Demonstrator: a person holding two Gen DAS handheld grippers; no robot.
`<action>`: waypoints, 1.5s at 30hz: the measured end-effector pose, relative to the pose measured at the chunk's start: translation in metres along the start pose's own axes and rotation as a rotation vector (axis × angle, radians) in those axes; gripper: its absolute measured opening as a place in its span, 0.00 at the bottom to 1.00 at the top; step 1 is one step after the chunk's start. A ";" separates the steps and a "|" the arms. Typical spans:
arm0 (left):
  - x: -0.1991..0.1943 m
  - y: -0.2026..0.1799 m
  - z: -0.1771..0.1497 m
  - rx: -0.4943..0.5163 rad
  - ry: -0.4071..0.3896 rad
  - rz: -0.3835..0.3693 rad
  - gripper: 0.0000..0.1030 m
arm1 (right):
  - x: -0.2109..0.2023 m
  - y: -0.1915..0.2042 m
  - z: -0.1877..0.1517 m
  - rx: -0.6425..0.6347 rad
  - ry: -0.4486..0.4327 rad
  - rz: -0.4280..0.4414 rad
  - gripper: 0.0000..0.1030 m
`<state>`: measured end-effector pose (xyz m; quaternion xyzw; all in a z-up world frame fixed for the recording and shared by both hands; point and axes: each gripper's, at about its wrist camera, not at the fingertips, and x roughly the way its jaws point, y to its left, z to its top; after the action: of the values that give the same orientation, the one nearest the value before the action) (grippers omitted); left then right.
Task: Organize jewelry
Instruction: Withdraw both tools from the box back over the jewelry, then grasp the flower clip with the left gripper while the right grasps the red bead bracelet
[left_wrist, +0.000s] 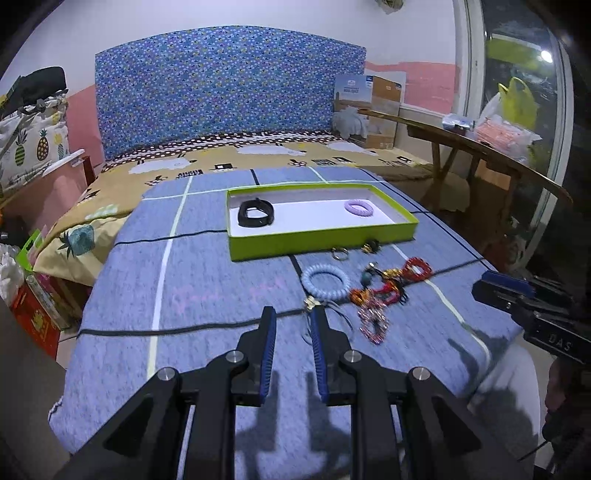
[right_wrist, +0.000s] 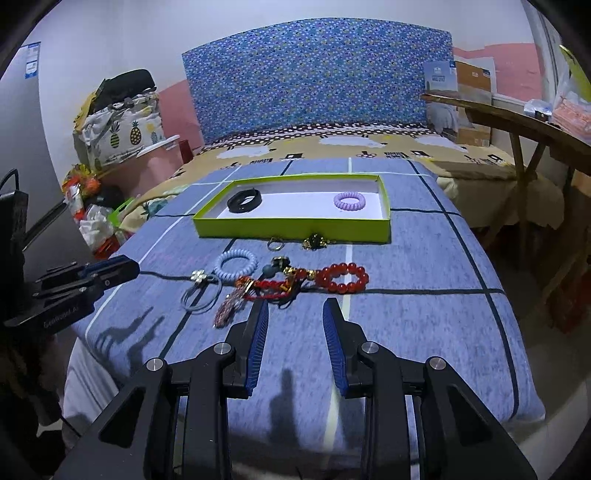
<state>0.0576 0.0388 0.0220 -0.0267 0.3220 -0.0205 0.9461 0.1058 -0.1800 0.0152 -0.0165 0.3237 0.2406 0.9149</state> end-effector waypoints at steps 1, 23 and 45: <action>-0.002 -0.003 -0.002 0.003 -0.002 -0.001 0.20 | -0.002 0.001 -0.001 -0.002 -0.004 -0.002 0.31; 0.029 -0.019 -0.007 0.037 0.059 -0.042 0.27 | 0.031 0.003 0.008 -0.122 0.023 -0.010 0.31; 0.082 -0.019 -0.005 0.047 0.162 -0.018 0.27 | 0.105 0.004 0.023 -0.513 0.124 0.016 0.31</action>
<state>0.1197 0.0152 -0.0305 -0.0057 0.3966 -0.0388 0.9171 0.1879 -0.1271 -0.0294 -0.2601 0.3076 0.3207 0.8572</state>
